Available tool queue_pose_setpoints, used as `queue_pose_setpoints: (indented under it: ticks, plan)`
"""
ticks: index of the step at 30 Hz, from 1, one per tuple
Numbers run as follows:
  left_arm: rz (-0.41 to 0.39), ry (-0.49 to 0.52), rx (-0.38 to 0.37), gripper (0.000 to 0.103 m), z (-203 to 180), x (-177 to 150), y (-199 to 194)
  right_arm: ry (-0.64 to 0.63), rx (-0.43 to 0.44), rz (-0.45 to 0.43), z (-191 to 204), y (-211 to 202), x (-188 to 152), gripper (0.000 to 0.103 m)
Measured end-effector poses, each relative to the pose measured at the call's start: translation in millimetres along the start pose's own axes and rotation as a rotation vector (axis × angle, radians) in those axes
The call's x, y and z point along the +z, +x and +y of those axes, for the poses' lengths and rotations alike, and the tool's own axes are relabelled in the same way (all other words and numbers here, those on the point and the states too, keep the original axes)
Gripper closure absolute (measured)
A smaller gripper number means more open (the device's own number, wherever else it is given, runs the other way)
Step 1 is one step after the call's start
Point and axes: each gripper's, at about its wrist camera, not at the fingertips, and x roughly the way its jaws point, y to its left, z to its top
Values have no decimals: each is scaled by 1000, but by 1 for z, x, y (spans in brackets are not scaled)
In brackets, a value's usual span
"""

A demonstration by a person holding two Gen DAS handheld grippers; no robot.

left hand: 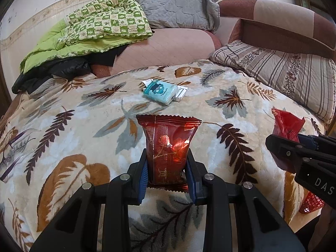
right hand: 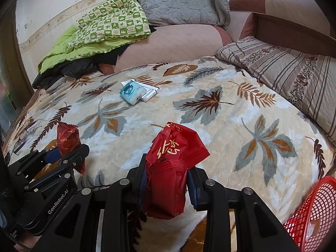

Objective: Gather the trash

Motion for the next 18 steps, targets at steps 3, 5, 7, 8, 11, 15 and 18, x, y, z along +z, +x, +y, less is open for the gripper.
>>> queue_pose_setpoints:
  ticks: [3,5,7,8,11,15,18]
  plan:
    - [3,-5,-6,73,-2,1,1,5,-3,-1,-2,0,-1,68]
    - [5,-8,-11,73,-4,1,1,7,-8,-2,-1,0,-1,68]
    - [5,-10,-15,73,-5,1,2,10,-13,-3,-2,-1,-1,68]
    - [5,-12,-17,73,-4,1,1,15,-15,-3,-3,-1,-1,68]
    - [8,-22,-27,73,-3,1,2,31,-26,-2,-6,-1,-1,68]
    - [18,-26,-34,73,-3,0,3,42,-42,-8,-9,-5,-2,68]
    - [17,-27,-38,73,-3,1,3,60,-50,-12,-15,-11,-3,68]
